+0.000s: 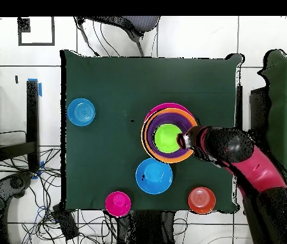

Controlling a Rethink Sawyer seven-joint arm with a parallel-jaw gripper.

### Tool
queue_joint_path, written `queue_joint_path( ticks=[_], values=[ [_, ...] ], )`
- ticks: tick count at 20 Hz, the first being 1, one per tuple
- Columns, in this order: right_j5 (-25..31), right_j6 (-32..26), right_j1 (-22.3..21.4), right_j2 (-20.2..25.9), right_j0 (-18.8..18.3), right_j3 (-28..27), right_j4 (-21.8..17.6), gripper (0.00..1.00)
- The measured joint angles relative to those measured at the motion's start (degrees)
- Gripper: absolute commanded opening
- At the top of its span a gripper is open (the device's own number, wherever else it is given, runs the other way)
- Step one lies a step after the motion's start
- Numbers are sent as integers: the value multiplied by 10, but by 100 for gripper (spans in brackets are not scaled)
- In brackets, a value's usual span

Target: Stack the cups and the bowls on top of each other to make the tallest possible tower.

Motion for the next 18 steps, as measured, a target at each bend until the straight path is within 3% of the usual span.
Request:
queue_joint_path(
  ticks=[15,16,18],
  values=[
    [0,0,0,1,-6,0,-16,0],
    [0,0,0,1,-7,0,-16,100],
    [0,0,0,1,-7,0,-16,100]
  ],
)
